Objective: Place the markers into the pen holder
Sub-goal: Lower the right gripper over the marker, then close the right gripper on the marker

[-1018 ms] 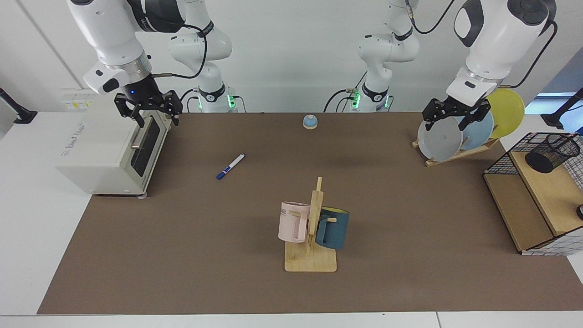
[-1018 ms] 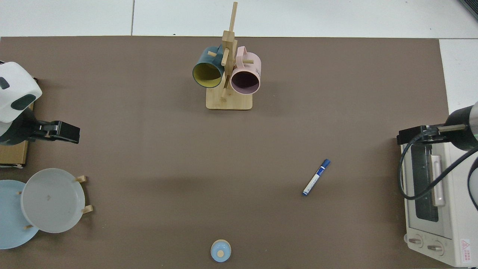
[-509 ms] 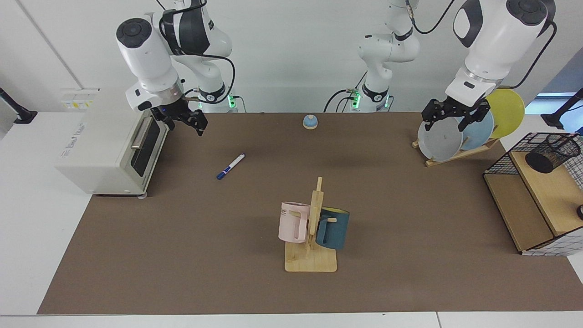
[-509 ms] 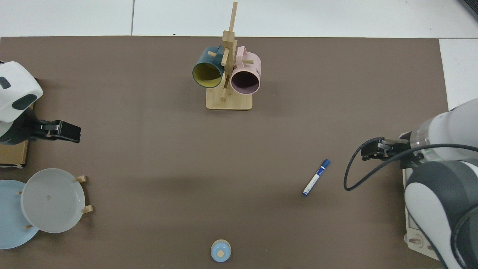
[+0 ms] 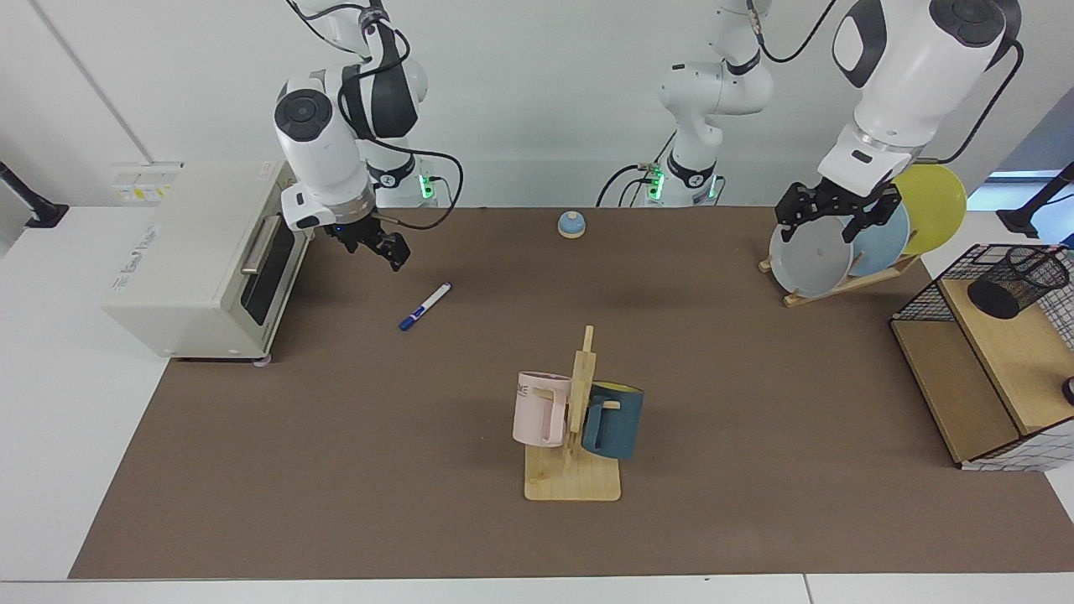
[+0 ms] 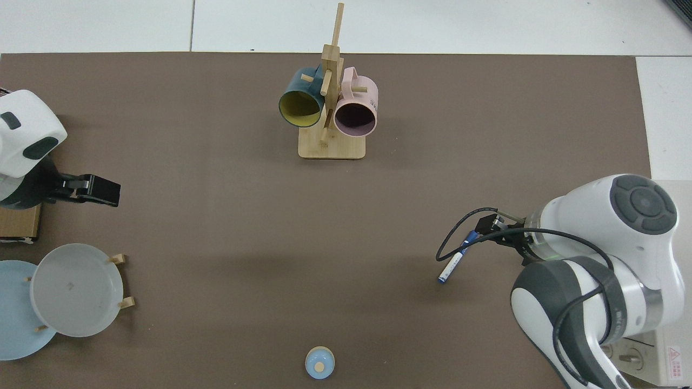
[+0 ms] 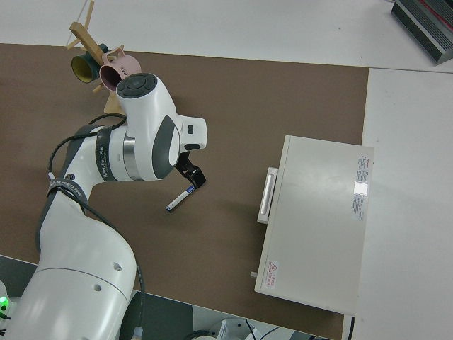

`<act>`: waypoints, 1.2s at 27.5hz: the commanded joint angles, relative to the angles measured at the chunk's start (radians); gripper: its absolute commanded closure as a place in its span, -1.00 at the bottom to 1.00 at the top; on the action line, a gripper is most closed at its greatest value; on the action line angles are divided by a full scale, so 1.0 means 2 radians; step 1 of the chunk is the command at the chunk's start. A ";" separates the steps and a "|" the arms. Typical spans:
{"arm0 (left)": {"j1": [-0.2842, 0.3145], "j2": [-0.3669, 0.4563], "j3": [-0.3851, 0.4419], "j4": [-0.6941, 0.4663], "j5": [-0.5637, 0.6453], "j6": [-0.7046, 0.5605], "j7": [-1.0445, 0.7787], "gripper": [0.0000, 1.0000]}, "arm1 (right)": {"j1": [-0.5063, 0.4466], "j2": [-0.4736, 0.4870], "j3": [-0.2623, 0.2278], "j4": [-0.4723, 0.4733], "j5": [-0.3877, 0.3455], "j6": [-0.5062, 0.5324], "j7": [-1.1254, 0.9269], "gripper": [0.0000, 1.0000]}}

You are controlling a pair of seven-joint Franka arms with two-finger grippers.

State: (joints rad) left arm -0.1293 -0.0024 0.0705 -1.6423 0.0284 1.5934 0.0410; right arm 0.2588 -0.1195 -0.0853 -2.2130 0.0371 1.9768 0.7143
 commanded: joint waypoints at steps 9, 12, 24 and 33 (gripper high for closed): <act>-0.008 -0.014 0.004 -0.021 0.003 0.014 -0.002 -1.00 | -0.011 0.043 -0.001 -0.065 0.047 0.143 0.016 -0.99; -0.008 -0.014 0.004 -0.021 0.003 0.014 -0.002 -1.00 | -0.010 0.054 -0.001 -0.072 0.050 0.164 0.016 -0.99; -0.011 -0.014 0.004 -0.022 0.002 0.014 0.000 -1.00 | -0.006 0.095 0.000 -0.078 0.070 0.207 0.019 -0.99; -0.010 -0.014 0.005 -0.022 0.002 0.013 0.006 -1.00 | -0.004 0.102 0.000 -0.079 0.076 0.207 0.023 -0.93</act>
State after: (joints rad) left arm -0.1388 -0.0024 0.0705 -1.6465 0.0284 1.5951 0.0440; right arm 0.2519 0.0802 -0.0923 -2.3595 0.1719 2.3614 0.7424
